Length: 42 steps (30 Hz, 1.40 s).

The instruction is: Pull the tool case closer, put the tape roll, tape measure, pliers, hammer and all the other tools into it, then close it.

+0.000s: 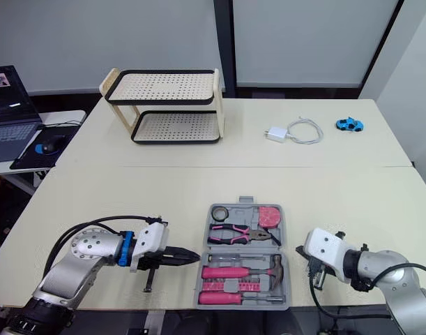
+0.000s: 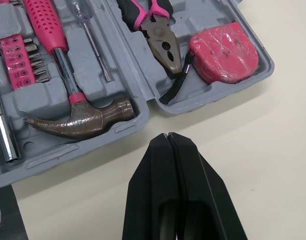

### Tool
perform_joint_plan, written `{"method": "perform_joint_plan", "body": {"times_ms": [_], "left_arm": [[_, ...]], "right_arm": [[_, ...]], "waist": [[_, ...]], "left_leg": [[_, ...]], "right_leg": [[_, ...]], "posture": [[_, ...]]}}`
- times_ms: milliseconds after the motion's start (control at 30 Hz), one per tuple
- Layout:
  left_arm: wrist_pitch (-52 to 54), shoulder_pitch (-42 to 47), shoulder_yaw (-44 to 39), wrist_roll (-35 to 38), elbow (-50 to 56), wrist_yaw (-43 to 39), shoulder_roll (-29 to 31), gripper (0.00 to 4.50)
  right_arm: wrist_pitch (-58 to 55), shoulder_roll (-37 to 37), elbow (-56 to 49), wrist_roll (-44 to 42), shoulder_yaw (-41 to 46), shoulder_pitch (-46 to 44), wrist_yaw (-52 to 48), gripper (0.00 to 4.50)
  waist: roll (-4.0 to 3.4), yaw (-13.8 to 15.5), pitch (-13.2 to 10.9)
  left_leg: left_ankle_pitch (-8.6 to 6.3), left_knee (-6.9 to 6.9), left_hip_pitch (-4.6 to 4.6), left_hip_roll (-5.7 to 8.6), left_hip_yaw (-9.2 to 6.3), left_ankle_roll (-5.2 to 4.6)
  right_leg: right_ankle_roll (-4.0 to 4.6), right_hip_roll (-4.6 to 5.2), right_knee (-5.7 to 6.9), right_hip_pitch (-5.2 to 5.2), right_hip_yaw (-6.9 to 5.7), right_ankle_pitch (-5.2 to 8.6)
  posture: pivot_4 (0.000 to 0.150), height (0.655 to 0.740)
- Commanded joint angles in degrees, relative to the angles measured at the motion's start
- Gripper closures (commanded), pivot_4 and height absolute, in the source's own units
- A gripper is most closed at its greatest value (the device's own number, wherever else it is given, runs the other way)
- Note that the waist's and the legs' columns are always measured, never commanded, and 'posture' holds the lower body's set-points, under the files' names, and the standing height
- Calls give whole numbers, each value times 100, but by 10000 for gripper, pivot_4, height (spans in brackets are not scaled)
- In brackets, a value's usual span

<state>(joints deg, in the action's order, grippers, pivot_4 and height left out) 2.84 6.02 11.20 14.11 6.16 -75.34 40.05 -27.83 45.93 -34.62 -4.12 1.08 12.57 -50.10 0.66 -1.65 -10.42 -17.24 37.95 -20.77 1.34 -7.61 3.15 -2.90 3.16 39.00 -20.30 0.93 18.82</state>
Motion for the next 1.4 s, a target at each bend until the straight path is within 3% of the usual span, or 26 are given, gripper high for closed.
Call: {"method": "perform_joint_plan", "body": {"times_ms": [33,300,533,1400], "left_arm": [[-252,107,302,-335,-148,217,-193,44777],[-536,198,686,-639,-512,371,-475,44777],[-422,122,866,-438,-272,135,-516,44777],[-972,446,1770,-1593,-837,560,-698,44777]], "right_arm": [[-245,-57,-244,-92,77,-80,200,45000],[-420,-17,-264,-87,-51,-208,301,45000],[-451,27,-251,-77,-66,-196,295,45000],[-561,128,-263,-50,-173,-204,396,45000]], "waist": [[0,0,0],[0,-3,0],[0,-2,0],[-6,0,4]], "left_leg": [[0,0,0,3,0,0],[0,0,-2,4,-1,0],[0,0,-2,3,-1,0],[0,1,-1,6,-1,-1]], "right_leg": [[0,-1,0,0,0,0],[0,-3,0,-3,-1,0],[0,-2,0,-2,-1,0],[0,-2,0,1,-1,0]], "posture": [[1500,7400],[1500,7400],[1500,7400],[1500,7400]]}}
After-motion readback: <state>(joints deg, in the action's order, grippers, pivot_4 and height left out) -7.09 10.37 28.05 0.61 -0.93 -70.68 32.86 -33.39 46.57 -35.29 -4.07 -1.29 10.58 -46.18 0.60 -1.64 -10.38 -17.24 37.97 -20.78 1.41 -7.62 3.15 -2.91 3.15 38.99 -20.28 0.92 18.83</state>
